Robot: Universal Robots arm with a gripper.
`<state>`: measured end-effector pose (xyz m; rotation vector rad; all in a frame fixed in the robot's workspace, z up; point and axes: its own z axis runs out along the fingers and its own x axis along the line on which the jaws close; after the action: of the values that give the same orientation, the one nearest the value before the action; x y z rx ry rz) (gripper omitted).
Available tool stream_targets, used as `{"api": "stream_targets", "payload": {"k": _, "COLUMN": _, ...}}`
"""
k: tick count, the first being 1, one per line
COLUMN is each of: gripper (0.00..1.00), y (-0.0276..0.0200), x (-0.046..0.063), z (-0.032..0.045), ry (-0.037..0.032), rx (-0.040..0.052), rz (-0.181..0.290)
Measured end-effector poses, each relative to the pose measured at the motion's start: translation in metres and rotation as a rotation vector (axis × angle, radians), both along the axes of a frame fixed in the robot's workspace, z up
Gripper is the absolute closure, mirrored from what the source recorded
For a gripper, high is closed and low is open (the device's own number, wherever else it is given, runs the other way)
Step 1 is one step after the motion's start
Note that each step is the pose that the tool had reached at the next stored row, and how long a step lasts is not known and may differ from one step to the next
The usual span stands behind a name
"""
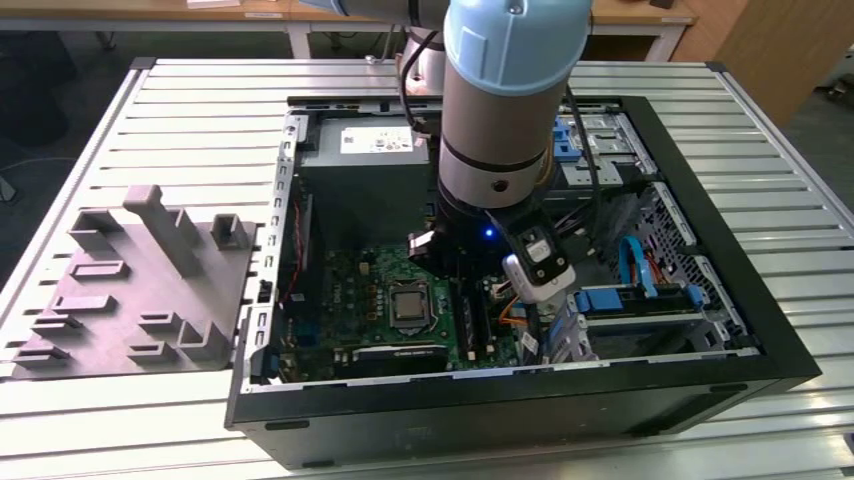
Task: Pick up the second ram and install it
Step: 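Insert the second ram into the second slot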
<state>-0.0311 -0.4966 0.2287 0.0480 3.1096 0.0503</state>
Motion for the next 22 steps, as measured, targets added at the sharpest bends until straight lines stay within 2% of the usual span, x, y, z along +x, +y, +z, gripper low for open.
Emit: {"api": "stream_targets", "payload": {"k": 22, "gripper": 0.89, "y": -0.0008, "x": 0.0, "z": -0.0023, "ry": 0.0001, "rx": 0.0006, "rz": 0.004}}
